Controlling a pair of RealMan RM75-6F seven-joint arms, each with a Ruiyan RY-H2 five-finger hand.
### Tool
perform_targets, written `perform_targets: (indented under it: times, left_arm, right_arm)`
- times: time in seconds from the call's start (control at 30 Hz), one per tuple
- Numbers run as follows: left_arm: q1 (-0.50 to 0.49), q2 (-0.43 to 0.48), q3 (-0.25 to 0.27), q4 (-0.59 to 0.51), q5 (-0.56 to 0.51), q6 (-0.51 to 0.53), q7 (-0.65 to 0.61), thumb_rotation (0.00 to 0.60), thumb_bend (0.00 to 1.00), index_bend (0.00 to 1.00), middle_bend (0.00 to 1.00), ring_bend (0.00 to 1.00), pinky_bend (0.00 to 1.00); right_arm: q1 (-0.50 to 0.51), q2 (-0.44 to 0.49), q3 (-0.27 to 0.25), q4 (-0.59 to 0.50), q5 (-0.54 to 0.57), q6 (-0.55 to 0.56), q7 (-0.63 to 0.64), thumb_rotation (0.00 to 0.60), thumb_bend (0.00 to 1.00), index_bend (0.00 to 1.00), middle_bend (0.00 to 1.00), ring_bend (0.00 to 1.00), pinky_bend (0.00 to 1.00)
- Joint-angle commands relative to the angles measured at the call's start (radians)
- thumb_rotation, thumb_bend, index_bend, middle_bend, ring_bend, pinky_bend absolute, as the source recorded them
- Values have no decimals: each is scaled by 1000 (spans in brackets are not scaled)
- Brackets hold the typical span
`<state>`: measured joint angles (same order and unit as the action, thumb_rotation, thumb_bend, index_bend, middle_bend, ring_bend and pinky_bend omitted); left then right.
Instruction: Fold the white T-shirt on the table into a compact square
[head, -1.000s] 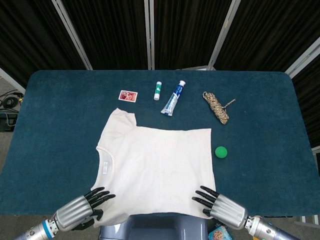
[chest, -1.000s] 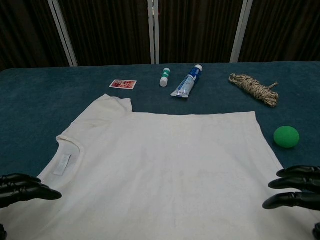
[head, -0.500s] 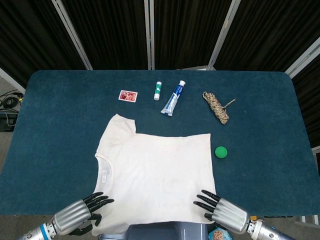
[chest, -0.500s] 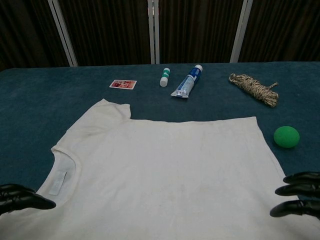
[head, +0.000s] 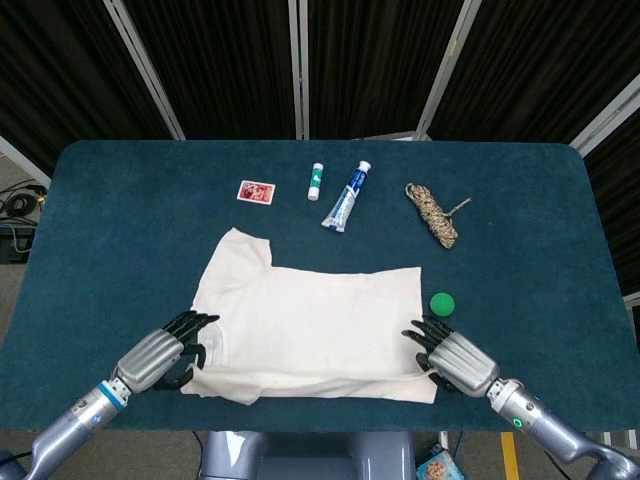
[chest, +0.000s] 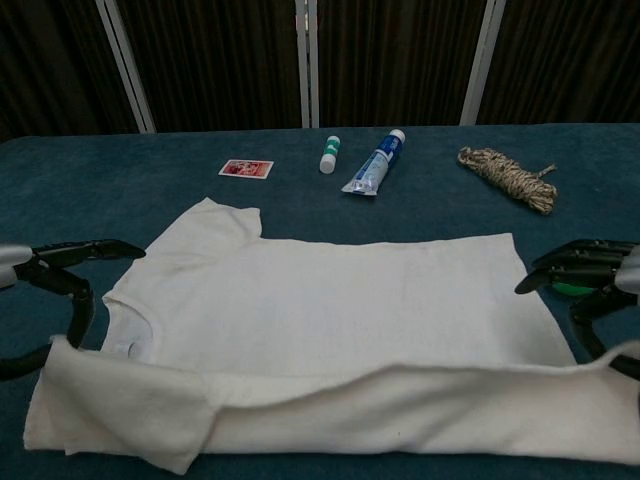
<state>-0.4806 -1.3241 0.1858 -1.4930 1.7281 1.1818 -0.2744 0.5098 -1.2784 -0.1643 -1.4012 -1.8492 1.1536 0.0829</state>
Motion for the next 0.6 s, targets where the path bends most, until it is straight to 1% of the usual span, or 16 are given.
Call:
perform_targets:
  times: [0.03, 0.1, 0.23, 0.33, 0.6]
  left_arm:
    - [-37, -21, -60, 10, -69, -61, 4, 600, 575, 823, 0, 0, 0]
    - [-52, -25, -90, 16, -100, -82, 22, 600, 574, 824, 0, 0, 0]
    - [-88, -40, -162, 24, -195, -146, 57, 600, 575, 827, 0, 0, 0]
    - [-112, -54, -198, 36, -253, -191, 79, 600, 575, 828, 0, 0, 0]
    - [-154, -81, -266, 69, -345, -251, 115, 600, 576, 828, 0, 0, 0]
  right_arm:
    - [40, -36, 46, 28, 57, -65, 8, 600, 450, 703, 121, 0, 0]
    - [57, -48, 69, 37, 85, -95, 5, 600, 449, 703, 122, 0, 0]
    - [98, -74, 126, 61, 162, -172, -7, 600, 449, 703, 127, 0, 0]
    - [120, -91, 159, 82, 208, -208, -10, 600, 449, 703, 127, 0, 0]
    - [169, -132, 227, 149, 304, -282, -4, 600, 449, 703, 127, 0, 0]
